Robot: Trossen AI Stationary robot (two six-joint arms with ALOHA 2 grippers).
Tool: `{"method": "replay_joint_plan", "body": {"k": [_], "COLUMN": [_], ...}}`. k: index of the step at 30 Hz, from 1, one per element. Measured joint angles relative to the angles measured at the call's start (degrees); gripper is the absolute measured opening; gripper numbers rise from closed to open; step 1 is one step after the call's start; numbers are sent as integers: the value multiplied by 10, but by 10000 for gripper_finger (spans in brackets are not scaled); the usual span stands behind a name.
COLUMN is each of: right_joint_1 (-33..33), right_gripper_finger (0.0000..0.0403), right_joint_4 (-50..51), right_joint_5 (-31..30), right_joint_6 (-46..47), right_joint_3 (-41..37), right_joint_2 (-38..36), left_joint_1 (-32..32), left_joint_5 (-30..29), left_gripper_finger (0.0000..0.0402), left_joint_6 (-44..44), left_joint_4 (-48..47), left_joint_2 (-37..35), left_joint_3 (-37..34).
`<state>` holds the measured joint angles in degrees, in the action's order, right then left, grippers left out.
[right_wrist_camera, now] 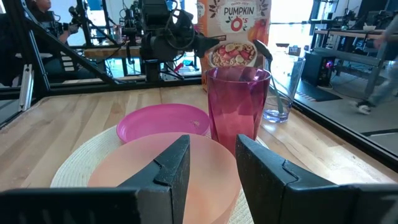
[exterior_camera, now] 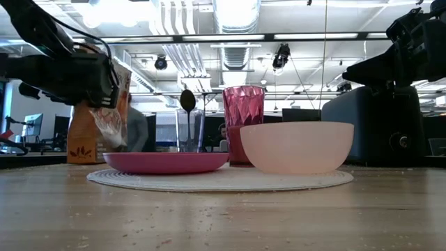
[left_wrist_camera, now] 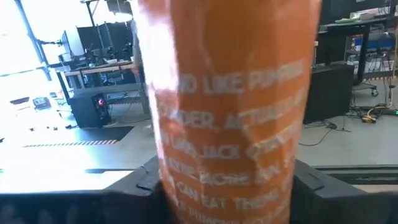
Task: Arrange a breakfast setting
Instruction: Pour the cereal from the cereal box into the orange bowl
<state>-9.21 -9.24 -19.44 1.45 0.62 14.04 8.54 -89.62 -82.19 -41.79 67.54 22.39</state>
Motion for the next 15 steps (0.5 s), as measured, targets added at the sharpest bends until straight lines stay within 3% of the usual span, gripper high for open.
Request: {"method": "replay_joint_plan", "body": {"k": [10, 15], "right_joint_1": [0, 0], "right_gripper_finger": [118, 118], "right_joint_4": [0, 0], "right_joint_5": [0, 0], "right_joint_6": [0, 0], "right_joint_3": [0, 0], "right_joint_2": [0, 0], "left_joint_1": [0, -1], "left_joint_5": [22, 29], "left_gripper_finger": [20, 7], "left_joint_6": [6, 9], "left_joint_4": [11, 4], "left_joint_2": [32, 23], "left_joint_3": [12, 13]}}
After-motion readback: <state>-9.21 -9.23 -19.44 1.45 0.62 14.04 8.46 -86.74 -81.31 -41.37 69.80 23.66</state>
